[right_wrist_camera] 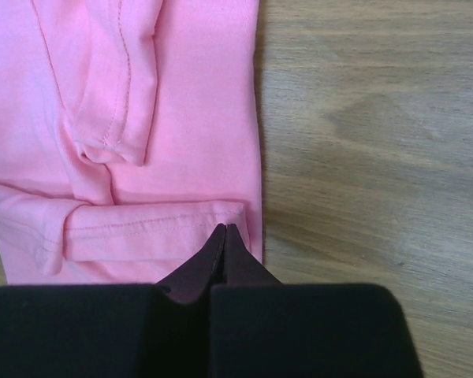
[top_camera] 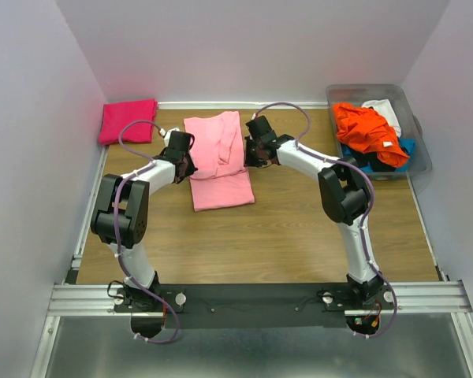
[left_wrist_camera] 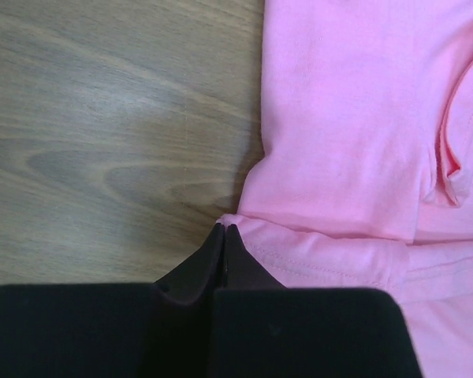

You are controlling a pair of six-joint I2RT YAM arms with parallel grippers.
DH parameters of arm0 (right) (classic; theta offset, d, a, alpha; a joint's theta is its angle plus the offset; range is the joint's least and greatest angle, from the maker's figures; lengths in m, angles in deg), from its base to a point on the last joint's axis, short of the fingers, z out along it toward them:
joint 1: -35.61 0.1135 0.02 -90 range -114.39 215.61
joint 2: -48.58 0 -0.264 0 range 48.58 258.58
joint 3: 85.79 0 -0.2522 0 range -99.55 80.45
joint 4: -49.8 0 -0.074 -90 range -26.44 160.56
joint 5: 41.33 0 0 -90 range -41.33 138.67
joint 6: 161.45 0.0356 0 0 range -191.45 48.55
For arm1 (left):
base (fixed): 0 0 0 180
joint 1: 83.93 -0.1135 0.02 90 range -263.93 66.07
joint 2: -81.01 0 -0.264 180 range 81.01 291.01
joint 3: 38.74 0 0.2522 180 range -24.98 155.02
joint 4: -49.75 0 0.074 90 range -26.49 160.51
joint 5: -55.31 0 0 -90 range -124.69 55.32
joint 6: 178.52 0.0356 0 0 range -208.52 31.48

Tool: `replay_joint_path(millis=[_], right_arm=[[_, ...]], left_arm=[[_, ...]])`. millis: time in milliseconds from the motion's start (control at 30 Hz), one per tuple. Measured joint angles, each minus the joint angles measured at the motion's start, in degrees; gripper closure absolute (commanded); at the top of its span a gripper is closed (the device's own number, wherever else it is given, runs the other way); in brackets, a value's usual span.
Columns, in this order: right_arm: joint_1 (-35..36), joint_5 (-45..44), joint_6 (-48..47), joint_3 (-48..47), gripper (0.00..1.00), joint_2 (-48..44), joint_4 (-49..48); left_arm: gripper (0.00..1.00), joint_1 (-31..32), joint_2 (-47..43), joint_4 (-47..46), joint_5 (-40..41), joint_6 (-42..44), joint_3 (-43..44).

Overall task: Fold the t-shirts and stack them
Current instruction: Fold the tshirt

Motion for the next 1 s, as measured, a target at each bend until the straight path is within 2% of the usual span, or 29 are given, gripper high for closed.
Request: replay_joint_path(millis=[1000], right_arm=[[0.0,-5.8,-0.2,3.1,0.99,-3.7,-1.3]], left_arm=[[1.00,0.0,0.0,-0.2,-0.4,0.6,2.0]])
